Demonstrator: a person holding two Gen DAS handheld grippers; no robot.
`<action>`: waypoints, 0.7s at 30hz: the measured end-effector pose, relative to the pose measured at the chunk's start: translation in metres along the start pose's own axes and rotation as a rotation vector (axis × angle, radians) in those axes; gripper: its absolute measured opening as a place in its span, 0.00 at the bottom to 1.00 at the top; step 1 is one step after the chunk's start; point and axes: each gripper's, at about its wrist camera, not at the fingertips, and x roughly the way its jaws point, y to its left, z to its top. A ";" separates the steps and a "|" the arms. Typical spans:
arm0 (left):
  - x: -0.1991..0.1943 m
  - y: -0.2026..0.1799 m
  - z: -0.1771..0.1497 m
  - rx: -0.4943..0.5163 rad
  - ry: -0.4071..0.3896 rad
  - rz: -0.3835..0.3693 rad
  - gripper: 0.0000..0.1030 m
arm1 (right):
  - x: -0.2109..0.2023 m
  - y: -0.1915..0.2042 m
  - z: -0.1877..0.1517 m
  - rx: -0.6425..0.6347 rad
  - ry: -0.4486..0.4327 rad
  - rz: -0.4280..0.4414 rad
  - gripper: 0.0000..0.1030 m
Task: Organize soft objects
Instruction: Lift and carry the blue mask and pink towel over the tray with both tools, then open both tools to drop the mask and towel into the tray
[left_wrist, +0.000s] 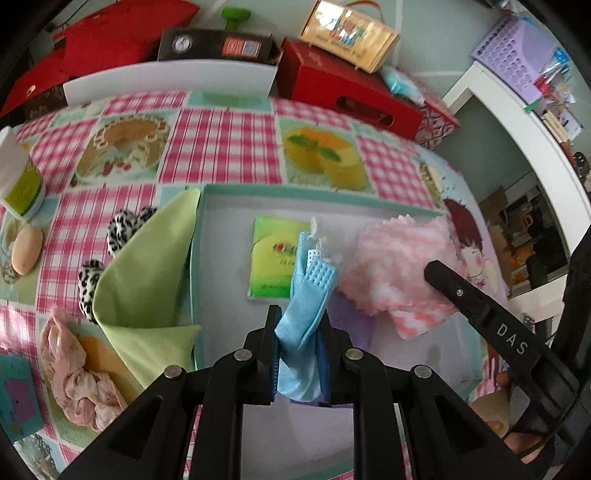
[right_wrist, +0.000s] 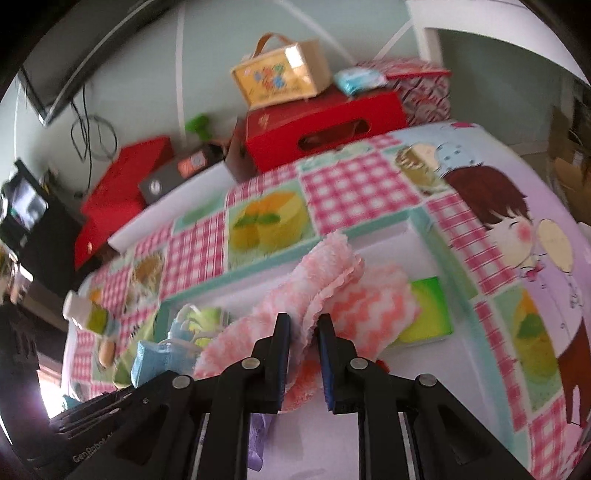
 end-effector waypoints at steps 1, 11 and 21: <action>0.003 0.001 -0.001 -0.004 0.012 0.010 0.17 | 0.003 0.002 -0.001 -0.014 0.010 -0.003 0.18; 0.022 0.016 -0.006 -0.055 0.076 0.040 0.21 | 0.024 -0.002 -0.008 -0.004 0.110 -0.055 0.17; 0.021 0.021 -0.005 -0.072 0.093 0.058 0.32 | 0.026 -0.002 -0.007 -0.012 0.134 -0.089 0.19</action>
